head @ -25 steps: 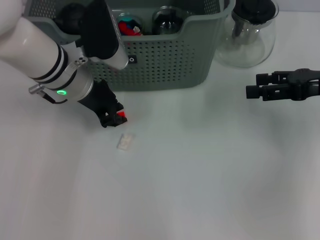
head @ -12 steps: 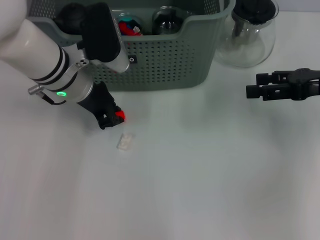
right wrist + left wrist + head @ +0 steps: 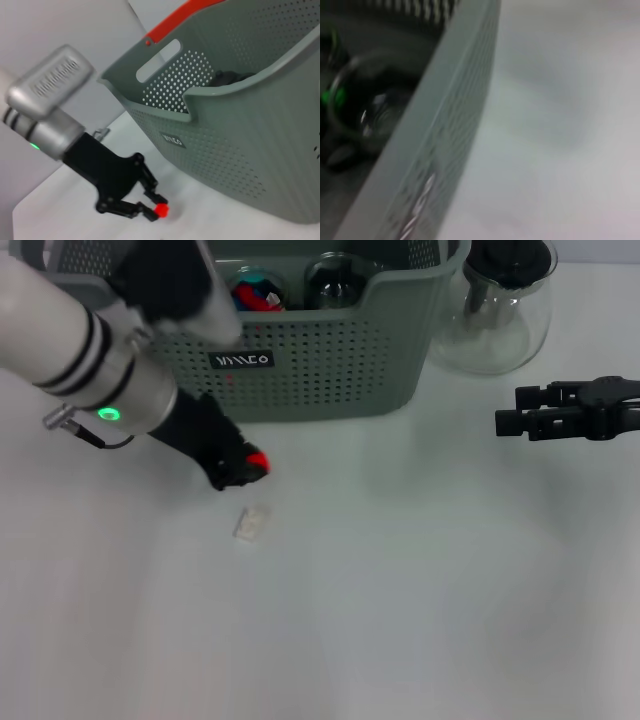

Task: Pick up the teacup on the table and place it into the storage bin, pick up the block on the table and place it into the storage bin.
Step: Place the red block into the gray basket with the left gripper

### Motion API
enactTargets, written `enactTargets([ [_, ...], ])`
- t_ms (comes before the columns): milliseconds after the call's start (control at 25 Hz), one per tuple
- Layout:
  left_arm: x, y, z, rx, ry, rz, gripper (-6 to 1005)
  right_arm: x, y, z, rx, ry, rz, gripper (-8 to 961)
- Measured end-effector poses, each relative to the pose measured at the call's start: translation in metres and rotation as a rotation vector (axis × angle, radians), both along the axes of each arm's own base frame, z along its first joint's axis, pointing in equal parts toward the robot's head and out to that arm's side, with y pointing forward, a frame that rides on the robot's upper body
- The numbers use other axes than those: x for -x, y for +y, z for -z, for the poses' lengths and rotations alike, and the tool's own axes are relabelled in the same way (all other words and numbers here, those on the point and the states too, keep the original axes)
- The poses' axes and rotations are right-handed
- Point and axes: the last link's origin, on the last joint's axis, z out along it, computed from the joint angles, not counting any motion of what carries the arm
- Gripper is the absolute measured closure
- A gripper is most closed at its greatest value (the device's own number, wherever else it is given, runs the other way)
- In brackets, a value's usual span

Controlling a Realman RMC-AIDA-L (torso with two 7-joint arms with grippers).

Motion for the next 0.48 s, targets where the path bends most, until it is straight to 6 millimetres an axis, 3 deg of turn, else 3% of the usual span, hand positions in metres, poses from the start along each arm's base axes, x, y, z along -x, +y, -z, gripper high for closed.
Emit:
enactTargets([
  [280,-0.053,-0.019,-0.066,0.093,-0.546,-0.054,808,0.0,0.0,0.0,0.0,0.0,0.0,11],
  [400,-0.073,-0.008,-0.094,0.053,-0.679,-0.026,808,0.0,0.0,0.001,0.0,-0.001,-0.006,11],
  [480,-0.078,0.005,-0.1,-0.011,-0.684,-0.031,808,0.0,-0.001,0.001,0.002,-0.002,-0.008,12],
])
